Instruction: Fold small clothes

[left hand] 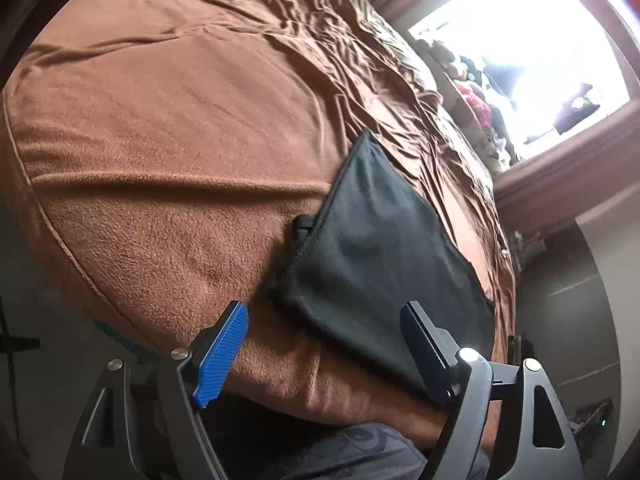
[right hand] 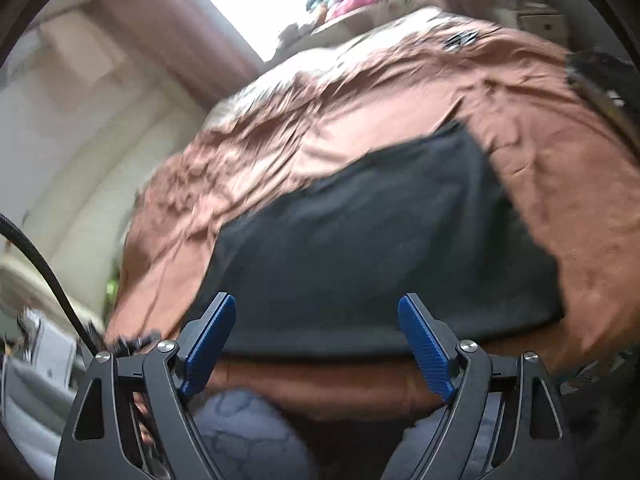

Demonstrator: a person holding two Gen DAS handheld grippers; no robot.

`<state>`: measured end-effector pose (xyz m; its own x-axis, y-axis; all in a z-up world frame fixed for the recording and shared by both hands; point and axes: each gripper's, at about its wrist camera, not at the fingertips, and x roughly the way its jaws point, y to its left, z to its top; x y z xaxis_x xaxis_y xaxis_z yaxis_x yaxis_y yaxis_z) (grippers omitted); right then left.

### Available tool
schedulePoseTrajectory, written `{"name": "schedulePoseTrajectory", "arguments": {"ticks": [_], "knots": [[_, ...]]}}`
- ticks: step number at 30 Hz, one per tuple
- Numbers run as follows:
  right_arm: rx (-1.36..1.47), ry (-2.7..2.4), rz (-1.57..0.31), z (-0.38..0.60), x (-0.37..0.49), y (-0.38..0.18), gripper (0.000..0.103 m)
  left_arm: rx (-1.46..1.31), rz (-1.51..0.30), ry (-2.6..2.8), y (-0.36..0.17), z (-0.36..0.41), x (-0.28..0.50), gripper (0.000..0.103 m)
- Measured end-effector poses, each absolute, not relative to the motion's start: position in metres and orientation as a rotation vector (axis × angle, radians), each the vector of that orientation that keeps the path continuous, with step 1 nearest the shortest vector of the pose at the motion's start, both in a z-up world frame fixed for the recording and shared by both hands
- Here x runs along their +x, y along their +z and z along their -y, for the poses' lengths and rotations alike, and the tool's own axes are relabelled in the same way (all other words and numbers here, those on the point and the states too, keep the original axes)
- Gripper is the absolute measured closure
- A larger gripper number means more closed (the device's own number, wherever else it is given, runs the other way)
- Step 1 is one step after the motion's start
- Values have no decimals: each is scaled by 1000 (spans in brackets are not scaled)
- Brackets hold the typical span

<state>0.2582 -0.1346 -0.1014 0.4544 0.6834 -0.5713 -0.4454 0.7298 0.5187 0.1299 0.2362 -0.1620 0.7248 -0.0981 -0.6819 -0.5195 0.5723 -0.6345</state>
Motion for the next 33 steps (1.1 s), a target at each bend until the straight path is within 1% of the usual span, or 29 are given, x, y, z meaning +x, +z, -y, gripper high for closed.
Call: {"name": "schedulePoseTrajectory", "arguments": {"ticks": [4,11,12,14,15,17,18,19,21,24,25,27,30,32,33], "knots": [[211,780,-865,110,254,-106,20,-931,-753,275,-162,-236,128,23],[41,745,-886,71,262,-109,20,-923,-768,259,-172,-239,131,24],[26,741,-888,64,265,-109,20,-925,-771,256,-173,-238,130,25],[8,752,-887,53,265,-109,20,-938,-776,246,-177,-238,131,35],[3,754,-888,47,266,-109,22,-952,-779,237,-180,-238,132,37],[-5,752,-901,39,268,-114,37,-976,-786,228,-185,-239,134,40],[-11,743,-922,33,273,-118,53,-981,-788,225,-187,-239,135,41],[-13,741,-937,31,276,-120,64,-984,-790,224,-189,-240,136,44],[-12,741,-950,27,281,-126,72,-1000,-788,223,-192,-241,138,46],[-11,724,-977,21,291,-135,80,-1013,-783,227,-197,-243,143,51],[-3,726,-994,18,295,-139,83,-1015,-785,230,-198,-244,146,55],[6,727,-1011,17,299,-142,87,-1020,-785,233,-200,-247,151,59],[7,729,-1022,10,306,-146,90,-1014,-789,255,-202,-250,157,73],[-3,727,-1027,4,310,-148,91,-1002,-791,266,-200,-250,159,87],[-6,726,-1032,3,311,-150,92,-998,-789,263,-200,-250,160,91]]}}
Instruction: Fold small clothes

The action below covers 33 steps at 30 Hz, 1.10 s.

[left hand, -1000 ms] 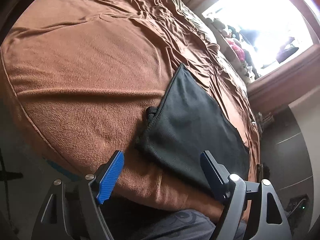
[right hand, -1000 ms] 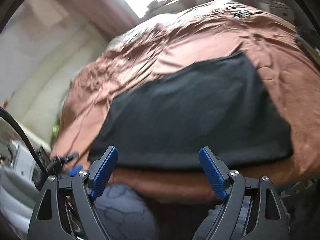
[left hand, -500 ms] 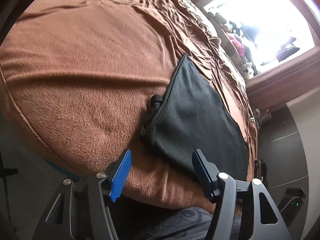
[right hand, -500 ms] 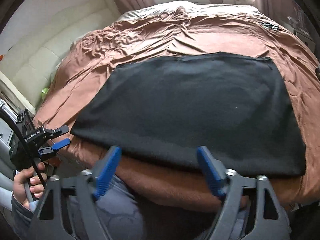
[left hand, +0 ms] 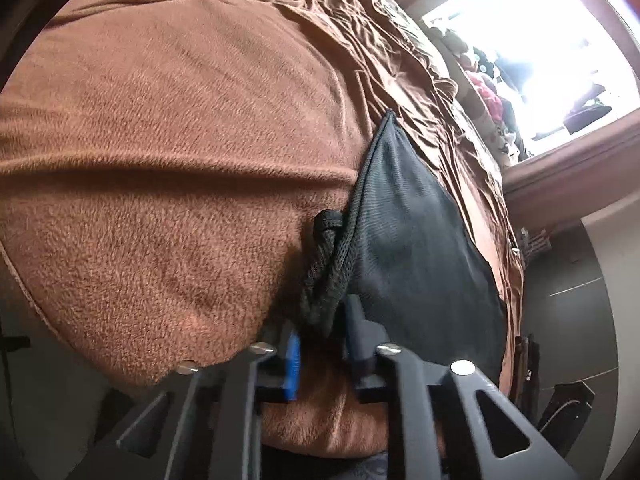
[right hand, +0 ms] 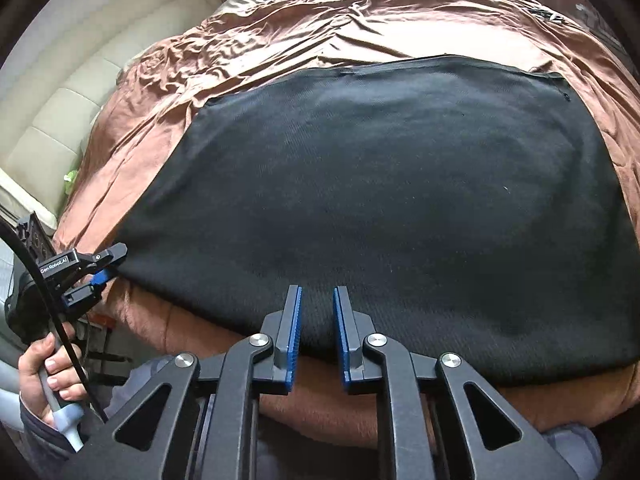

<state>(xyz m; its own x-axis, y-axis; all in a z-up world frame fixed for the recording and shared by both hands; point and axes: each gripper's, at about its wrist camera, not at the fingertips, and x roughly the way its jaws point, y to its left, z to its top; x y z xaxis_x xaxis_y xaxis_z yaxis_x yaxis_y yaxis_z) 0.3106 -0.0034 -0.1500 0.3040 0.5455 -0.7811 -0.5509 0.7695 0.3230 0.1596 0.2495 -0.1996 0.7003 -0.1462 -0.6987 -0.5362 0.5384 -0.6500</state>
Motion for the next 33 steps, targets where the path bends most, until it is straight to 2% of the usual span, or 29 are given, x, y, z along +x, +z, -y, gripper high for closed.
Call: {"name": "schedulePoseTrajectory", "arguments": {"ticks": [1,5,12,33], "knots": [[-13,728,-1049,-1,313,-153,94,-994,-787,260,-198,-249,160,95],[-34,726,-1076,-8,322,-159,99,-970,-757,255,-189,-245,158,97],[-42,727,-1087,-20,344,-158,100,-972,-741,237,-180,-246,158,98],[-40,709,-1134,-74,428,-162,100,-1139,-750,265,-208,-255,147,98]]}}
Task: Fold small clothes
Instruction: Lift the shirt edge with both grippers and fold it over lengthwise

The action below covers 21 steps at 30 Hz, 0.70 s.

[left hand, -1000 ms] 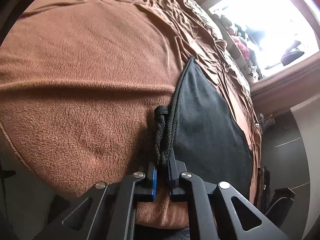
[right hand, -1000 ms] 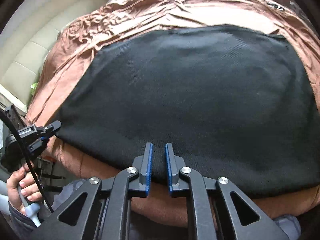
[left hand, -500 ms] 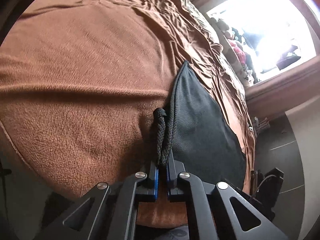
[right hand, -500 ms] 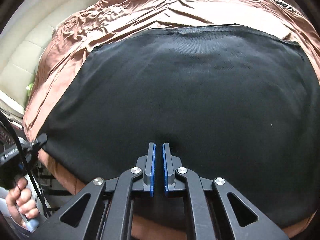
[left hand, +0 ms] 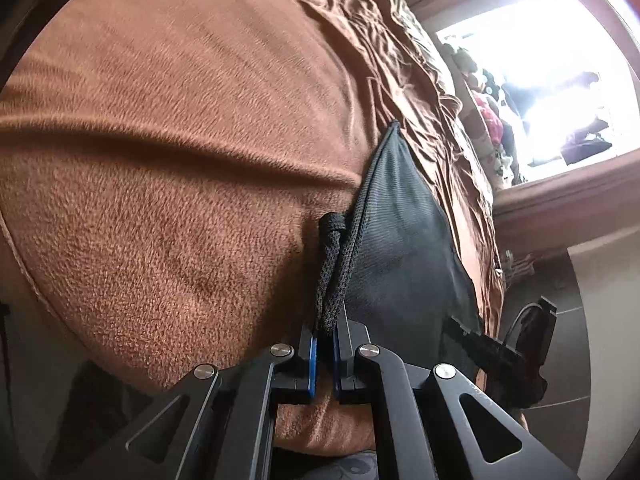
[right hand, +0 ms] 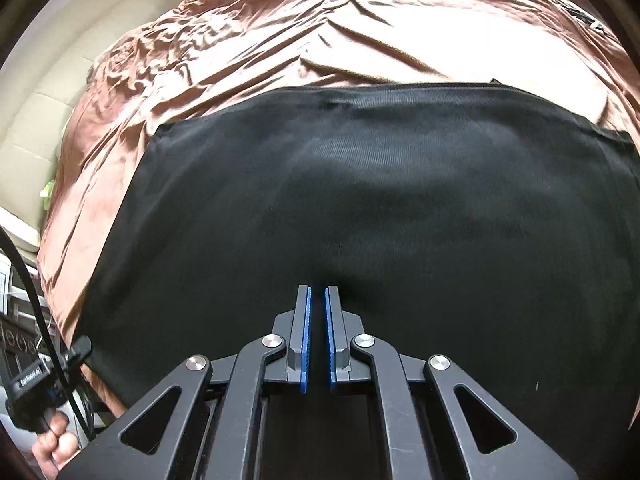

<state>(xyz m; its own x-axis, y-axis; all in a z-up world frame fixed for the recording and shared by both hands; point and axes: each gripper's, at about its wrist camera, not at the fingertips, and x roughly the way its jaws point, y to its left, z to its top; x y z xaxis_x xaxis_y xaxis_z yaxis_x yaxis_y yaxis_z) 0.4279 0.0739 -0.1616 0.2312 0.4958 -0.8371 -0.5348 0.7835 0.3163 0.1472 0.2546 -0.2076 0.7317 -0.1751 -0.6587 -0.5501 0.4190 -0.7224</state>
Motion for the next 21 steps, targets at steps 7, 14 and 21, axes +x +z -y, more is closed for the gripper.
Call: {"name": "schedulePoseTrajectory", "arguments": {"ticks": [7,14,21], "knots": [[-63,704,-1126,-92,456,-159,100,-1144,-749,285,-206,-253,146,98],[-65,671,-1119,-103,481,-159,101,-1152,-750,294,-210,-252,147,98],[-42,637,-1121,-109,508,-162,101,-1138,-764,293,-209,-252,150,98]]}}
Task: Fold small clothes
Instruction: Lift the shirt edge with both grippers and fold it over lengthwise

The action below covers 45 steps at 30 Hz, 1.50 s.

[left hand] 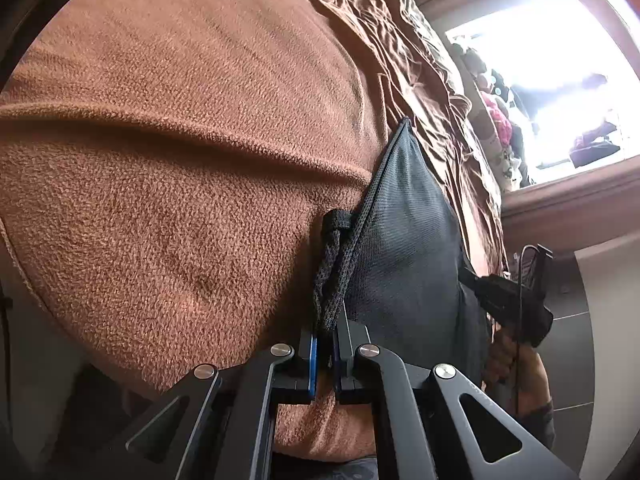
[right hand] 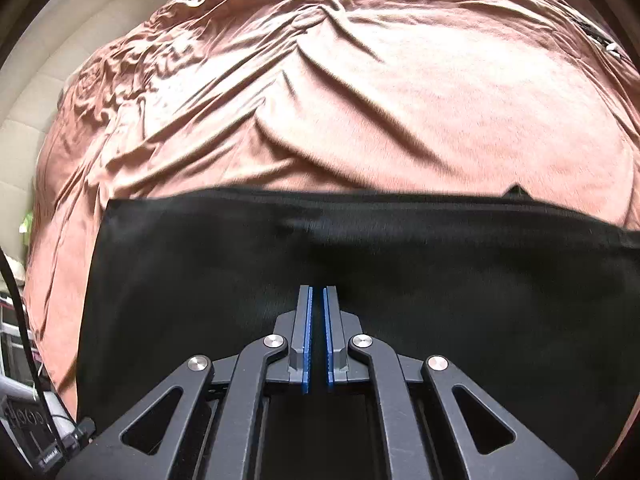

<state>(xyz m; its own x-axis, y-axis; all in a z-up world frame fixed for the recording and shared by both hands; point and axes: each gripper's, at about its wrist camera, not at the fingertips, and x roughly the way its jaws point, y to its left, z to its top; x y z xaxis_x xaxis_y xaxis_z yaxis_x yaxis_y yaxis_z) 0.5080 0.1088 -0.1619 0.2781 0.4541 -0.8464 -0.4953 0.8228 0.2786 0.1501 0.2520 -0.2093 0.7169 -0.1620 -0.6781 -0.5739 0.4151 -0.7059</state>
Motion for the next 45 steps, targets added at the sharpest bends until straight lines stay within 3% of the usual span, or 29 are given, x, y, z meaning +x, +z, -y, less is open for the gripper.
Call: {"name": "schedulePoseTrajectory", "arguments": {"ticks": [9,19,45], "knots": [[45,644,-1139,-100,513,-156,101,-1144,-755,267,-207,-253,154,98],[74,759,-1133,-58,439,-135,100,-1134,-700,180,-178,-246,159,98],[128,840,-1225,5,349,-173,100,-979,-627,-56,-73,-208,230,99]]}}
